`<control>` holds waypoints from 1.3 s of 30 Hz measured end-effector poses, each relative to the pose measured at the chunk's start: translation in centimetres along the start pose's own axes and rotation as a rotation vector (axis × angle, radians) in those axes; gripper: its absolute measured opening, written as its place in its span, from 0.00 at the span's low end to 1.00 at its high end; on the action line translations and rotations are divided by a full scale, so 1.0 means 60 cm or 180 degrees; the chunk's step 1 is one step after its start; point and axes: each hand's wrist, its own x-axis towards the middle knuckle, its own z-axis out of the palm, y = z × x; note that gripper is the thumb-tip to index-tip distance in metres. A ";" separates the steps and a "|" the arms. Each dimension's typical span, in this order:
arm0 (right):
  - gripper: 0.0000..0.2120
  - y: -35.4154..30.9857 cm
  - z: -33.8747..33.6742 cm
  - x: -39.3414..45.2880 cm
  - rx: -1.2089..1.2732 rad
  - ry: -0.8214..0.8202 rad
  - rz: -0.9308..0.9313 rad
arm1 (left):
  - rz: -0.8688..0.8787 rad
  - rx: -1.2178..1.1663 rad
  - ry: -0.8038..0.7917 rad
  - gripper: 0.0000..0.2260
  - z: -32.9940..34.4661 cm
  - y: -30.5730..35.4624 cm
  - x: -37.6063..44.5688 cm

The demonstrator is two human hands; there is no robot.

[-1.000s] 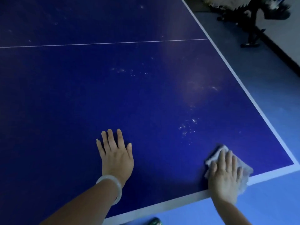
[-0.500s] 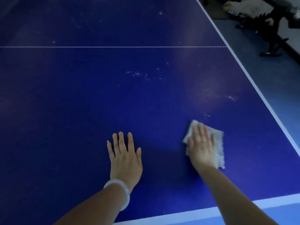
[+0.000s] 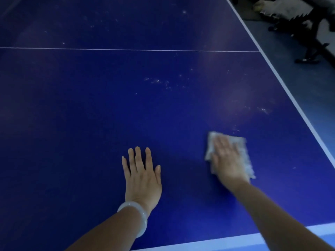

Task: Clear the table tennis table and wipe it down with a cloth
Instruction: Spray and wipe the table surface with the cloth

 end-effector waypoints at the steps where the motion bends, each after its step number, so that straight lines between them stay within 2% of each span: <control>1: 0.26 0.031 -0.009 0.000 0.0544 0.0211 0.0736 | 0.0005 -0.0009 0.0010 0.30 0.000 0.000 0.000; 2: 0.26 0.049 -0.015 -0.011 0.0841 0.0341 0.1327 | 0.0016 -0.0023 0.0016 0.29 -0.001 0.000 -0.001; 3: 0.27 0.049 -0.014 -0.024 0.0926 0.0479 0.1665 | 0.0030 -0.0040 0.0024 0.29 -0.002 0.000 -0.001; 4: 0.26 0.030 -0.006 -0.040 0.0837 0.0628 0.1785 | 0.0044 -0.0051 0.0030 0.29 -0.003 0.000 -0.001; 5: 0.26 0.002 0.003 -0.054 0.0652 0.0743 0.1657 | 0.0058 -0.0047 0.0020 0.29 -0.004 -0.001 -0.002; 7: 0.27 -0.062 0.021 -0.069 0.0424 0.0734 0.0968 | 0.0071 -0.0022 -0.0012 0.29 -0.004 -0.002 -0.002; 10: 0.27 -0.114 0.027 -0.050 0.0188 0.0521 -0.0421 | 0.0037 -0.0010 -0.0026 0.29 -0.006 0.000 -0.002; 12: 0.28 -0.093 0.016 -0.006 -0.0076 0.0247 -0.0894 | 0.0010 0.0001 -0.0012 0.30 -0.005 0.000 -0.001; 13: 0.28 -0.069 0.010 0.022 -0.0257 0.0145 -0.0939 | 0.0002 -0.0007 -0.0007 0.30 -0.004 0.000 0.000; 14: 0.27 -0.038 0.005 0.052 -0.0408 0.0067 -0.0843 | -0.0004 -0.0022 -0.0005 0.30 -0.003 0.000 -0.001; 15: 0.26 -0.004 -0.006 0.079 -0.0279 -0.0023 -0.0506 | -0.0006 -0.0035 -0.0002 0.30 -0.003 0.000 -0.001; 19: 0.28 0.125 -0.038 0.089 0.0768 -0.0022 0.1629 | 0.0047 -0.0069 0.0044 0.29 -0.005 0.001 0.000; 21: 0.28 0.114 -0.032 0.061 0.0872 0.0235 0.2273 | 0.0036 -0.0065 0.0029 0.29 -0.005 0.000 0.000; 22: 0.28 0.084 -0.024 0.048 0.0859 0.0425 0.2349 | 0.0024 -0.0050 0.0009 0.29 -0.005 -0.001 -0.001; 24: 0.28 0.002 -0.006 0.022 0.0592 0.0602 0.1881 | 0.0009 -0.0016 -0.0009 0.29 -0.004 -0.001 -0.001; 27: 0.28 -0.131 0.025 -0.036 0.0193 0.0540 0.0275 | 0.0033 -0.0004 0.0019 0.30 -0.003 0.000 0.000; 29: 0.28 -0.150 0.035 -0.076 0.0149 0.0394 -0.0555 | 0.0043 -0.0006 0.0050 0.29 -0.002 -0.001 -0.001; 31: 0.28 -0.096 0.023 -0.076 0.0031 0.0327 -0.0755 | 0.0027 -0.0028 0.0088 0.27 0.001 -0.002 -0.001; 32: 0.27 -0.053 0.022 -0.070 -0.0029 0.0322 -0.0548 | 0.0014 -0.0053 0.0090 0.27 0.002 -0.001 -0.001; 36: 0.27 0.090 -0.001 -0.065 0.0668 0.0330 0.1732 | 0.0009 -0.0070 0.0060 0.29 0.000 0.000 -0.002; 37: 0.27 0.087 -0.002 -0.073 0.0810 0.0367 0.2020 | -0.0002 -0.0063 0.0062 0.29 0.000 0.000 -0.002; 39: 0.27 0.034 0.006 -0.090 0.0826 0.0517 0.2072 | -0.0016 -0.0075 0.0057 0.29 -0.002 0.001 -0.002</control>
